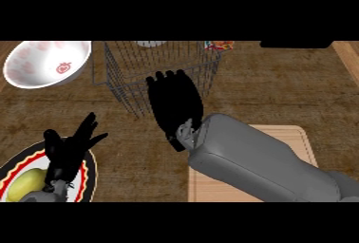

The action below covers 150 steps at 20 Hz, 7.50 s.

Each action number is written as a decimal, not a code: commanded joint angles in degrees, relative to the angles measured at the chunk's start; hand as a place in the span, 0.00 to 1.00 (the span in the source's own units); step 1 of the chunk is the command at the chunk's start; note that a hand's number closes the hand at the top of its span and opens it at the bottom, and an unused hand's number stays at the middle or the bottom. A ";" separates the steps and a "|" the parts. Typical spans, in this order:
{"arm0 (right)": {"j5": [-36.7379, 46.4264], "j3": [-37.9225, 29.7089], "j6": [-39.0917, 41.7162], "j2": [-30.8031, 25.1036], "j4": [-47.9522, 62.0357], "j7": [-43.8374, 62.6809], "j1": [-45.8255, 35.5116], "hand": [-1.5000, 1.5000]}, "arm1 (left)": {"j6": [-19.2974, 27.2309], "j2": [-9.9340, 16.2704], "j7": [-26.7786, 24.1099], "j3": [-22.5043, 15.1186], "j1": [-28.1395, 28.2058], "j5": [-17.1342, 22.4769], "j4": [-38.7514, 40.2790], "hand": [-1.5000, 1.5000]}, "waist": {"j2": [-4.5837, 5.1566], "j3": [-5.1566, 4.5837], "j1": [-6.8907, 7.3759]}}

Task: Pick the sweet potato from the cutting board and place it in the basket

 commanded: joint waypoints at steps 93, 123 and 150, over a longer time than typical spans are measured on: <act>13.18 4.38 21.48 -10.38 -2.54 -6.38 27.86 1.00 | -2.19 0.05 7.81 2.31 8.95 -3.37 -3.13 0.50 | 1.74 -0.16 -0.96; 16.91 4.41 -39.24 9.62 -20.84 10.74 16.28 1.00 | -2.15 -2.11 8.58 -0.15 5.70 -5.44 -3.34 0.50 | 1.56 -0.18 3.95; 9.47 -18.46 -43.39 9.62 13.47 22.16 -26.06 1.00 | -3.25 -0.36 9.27 1.97 7.95 -4.96 -4.93 0.50 | 1.85 -0.35 2.19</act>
